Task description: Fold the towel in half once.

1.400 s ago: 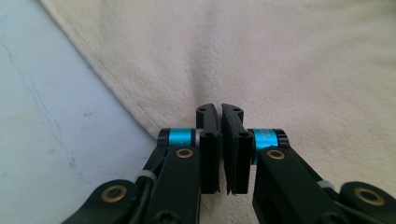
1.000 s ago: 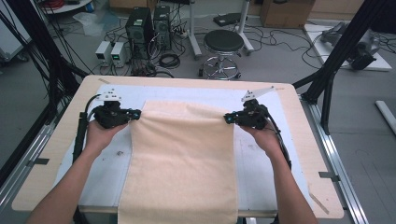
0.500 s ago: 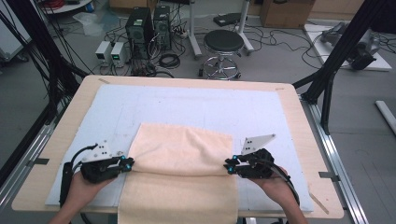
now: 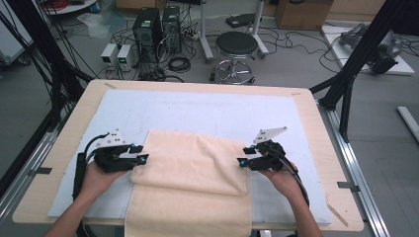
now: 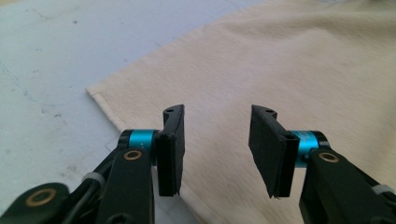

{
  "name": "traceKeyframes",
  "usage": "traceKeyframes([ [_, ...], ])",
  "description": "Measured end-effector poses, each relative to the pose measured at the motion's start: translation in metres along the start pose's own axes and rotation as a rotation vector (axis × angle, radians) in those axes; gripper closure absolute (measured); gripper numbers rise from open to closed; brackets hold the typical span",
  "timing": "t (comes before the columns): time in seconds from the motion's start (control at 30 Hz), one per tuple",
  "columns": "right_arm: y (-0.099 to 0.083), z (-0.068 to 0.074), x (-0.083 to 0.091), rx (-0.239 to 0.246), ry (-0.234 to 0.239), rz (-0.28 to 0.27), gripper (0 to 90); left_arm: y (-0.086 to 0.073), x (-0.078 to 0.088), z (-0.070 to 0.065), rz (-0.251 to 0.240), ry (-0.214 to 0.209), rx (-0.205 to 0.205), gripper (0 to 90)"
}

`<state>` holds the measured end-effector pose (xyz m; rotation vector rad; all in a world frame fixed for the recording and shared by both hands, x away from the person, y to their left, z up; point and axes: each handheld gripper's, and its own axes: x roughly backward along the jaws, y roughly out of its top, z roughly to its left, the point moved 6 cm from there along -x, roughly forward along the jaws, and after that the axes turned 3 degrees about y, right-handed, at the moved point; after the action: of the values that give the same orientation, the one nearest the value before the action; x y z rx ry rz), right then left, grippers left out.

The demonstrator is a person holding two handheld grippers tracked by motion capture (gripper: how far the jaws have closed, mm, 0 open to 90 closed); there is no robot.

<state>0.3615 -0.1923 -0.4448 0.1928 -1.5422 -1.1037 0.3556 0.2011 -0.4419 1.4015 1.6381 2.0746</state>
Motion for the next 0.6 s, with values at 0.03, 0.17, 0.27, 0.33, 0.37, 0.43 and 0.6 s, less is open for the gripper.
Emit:
traceKeyframes([
  [0.03, 0.000, -0.005, -0.004, -0.010, -0.005, 0.000, 50.5, 0.001, -0.005, 0.004, 0.004, 0.016, 0.006, 55.6],
  [0.17, -0.004, -0.026, -0.022, -0.037, -0.057, 0.037, 49.6, 0.003, -0.025, 0.024, 0.054, 0.052, 0.048, 56.5],
  [0.27, -0.006, -0.033, -0.034, -0.053, -0.081, 0.060, 50.8, 0.003, -0.036, 0.032, 0.066, 0.060, 0.079, 55.2],
  [0.33, -0.005, -0.034, -0.039, -0.039, -0.090, 0.067, 55.0, -0.001, -0.043, 0.035, 0.098, 0.072, 0.076, 52.8],
  [0.37, -0.004, -0.034, -0.039, -0.032, -0.093, 0.067, 58.2, -0.003, -0.046, 0.035, 0.111, 0.071, 0.076, 52.4],
  [0.43, -0.003, -0.036, -0.039, -0.027, -0.091, 0.065, 67.0, -0.008, -0.052, 0.032, 0.148, 0.073, 0.048, 57.0],
  [0.6, -0.003, -0.037, -0.040, -0.059, -0.033, 0.054, 82.3, -0.006, -0.054, 0.027, 0.151, 0.074, 0.035, 78.3],
])
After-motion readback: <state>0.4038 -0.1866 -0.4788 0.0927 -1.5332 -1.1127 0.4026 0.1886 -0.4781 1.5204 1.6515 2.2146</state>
